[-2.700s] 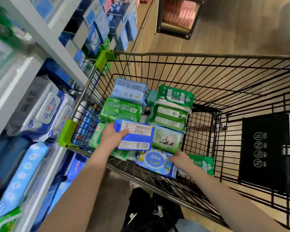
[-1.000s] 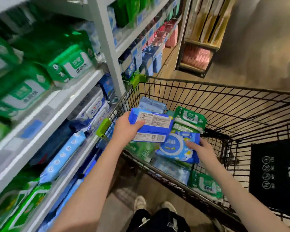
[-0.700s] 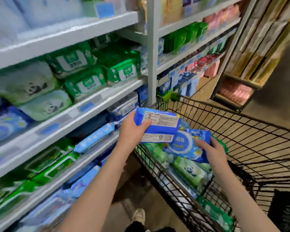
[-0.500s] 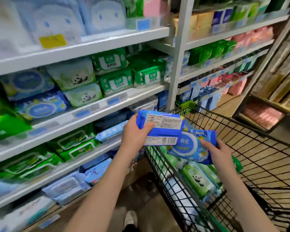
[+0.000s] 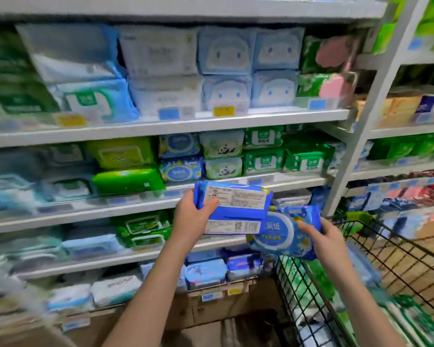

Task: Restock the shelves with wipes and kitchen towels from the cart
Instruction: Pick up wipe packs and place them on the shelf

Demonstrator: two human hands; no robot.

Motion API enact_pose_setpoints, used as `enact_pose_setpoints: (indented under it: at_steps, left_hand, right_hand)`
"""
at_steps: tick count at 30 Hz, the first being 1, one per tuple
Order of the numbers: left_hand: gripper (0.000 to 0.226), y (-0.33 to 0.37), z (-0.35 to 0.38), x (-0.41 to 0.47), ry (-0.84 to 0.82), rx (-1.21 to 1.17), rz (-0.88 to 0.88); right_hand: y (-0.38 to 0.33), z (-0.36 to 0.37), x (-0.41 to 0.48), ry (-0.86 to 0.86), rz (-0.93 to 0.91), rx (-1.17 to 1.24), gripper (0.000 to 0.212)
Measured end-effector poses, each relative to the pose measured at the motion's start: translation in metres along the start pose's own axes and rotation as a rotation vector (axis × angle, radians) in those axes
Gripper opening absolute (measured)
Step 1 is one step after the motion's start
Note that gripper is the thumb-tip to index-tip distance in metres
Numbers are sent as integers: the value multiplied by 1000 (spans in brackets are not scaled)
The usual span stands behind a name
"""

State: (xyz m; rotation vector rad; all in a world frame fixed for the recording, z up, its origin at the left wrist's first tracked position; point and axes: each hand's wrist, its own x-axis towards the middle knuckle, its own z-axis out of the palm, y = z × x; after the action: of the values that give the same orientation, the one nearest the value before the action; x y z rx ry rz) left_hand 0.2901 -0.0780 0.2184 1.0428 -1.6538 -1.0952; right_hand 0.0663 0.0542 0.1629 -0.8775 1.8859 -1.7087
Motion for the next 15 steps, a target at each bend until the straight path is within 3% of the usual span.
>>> enact_pose_setpoints:
  at_steps: [9,15]
  left_hand:
    - [10,-37,-121,15,146,-13,-118]
    - [12,-61,-153,31,251,-89,-132]
  right_hand:
    - [-13,117,7,-164,-41,23,8]
    - [-30,164,52,-235,-33,109,16]
